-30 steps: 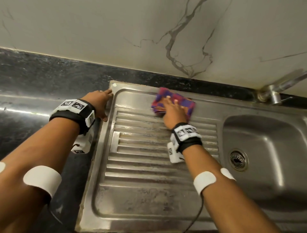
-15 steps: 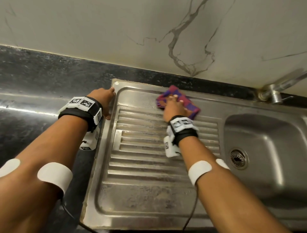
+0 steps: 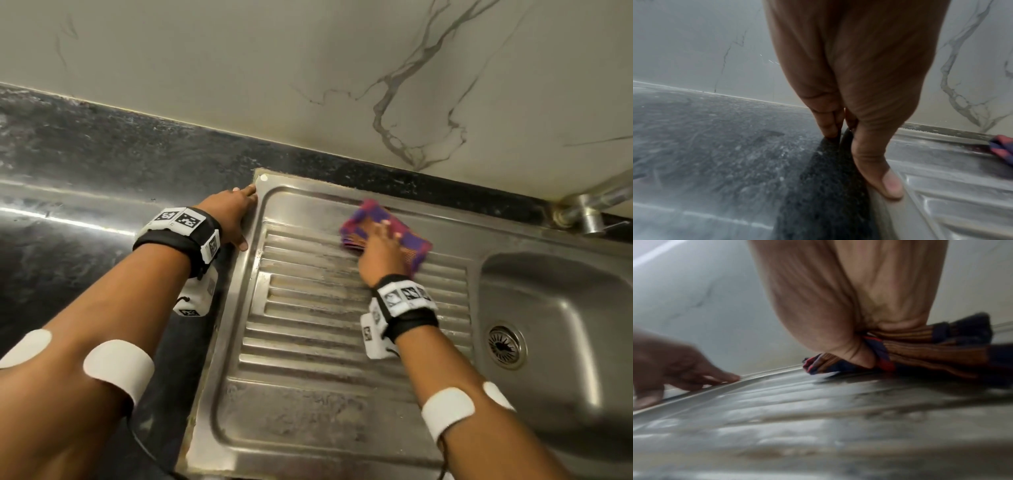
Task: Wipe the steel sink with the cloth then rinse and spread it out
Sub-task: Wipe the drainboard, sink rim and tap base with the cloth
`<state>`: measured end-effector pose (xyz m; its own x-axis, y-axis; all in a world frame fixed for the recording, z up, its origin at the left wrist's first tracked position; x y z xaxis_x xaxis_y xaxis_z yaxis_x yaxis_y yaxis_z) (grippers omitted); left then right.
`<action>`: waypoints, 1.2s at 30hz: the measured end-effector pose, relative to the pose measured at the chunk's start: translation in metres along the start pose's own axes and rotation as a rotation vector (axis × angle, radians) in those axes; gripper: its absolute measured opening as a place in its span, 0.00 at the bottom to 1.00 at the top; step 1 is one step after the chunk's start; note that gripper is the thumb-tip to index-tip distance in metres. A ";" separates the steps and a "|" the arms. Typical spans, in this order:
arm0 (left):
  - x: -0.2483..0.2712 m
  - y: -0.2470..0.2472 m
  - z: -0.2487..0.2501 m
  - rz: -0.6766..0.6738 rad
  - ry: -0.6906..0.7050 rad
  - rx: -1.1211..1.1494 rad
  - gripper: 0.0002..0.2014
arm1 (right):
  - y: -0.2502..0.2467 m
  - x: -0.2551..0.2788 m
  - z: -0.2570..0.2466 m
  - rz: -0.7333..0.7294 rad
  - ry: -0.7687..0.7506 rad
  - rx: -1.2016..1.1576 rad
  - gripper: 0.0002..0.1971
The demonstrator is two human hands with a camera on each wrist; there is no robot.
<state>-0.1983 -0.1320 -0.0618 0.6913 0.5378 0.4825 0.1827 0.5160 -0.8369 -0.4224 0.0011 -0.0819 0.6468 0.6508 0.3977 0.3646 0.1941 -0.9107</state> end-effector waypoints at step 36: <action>0.056 0.041 -0.018 -0.061 -0.088 0.115 0.69 | 0.037 0.039 -0.187 -0.136 -0.469 0.165 0.32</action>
<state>-0.1396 -0.0923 -0.0734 0.6167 0.5568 0.5565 0.1380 0.6195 -0.7728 -0.2584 -0.1037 -0.0796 0.2168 0.8636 0.4553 0.2897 0.3884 -0.8748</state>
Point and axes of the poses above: each hand's wrist, its own x-axis away from the middle knuckle, its own y-axis out of the palm, z = x × y, the point moved 6 cm from there along -x, towards the middle knuckle, and after that the axes turned 13 degrees about y, right-handed, at the moved point
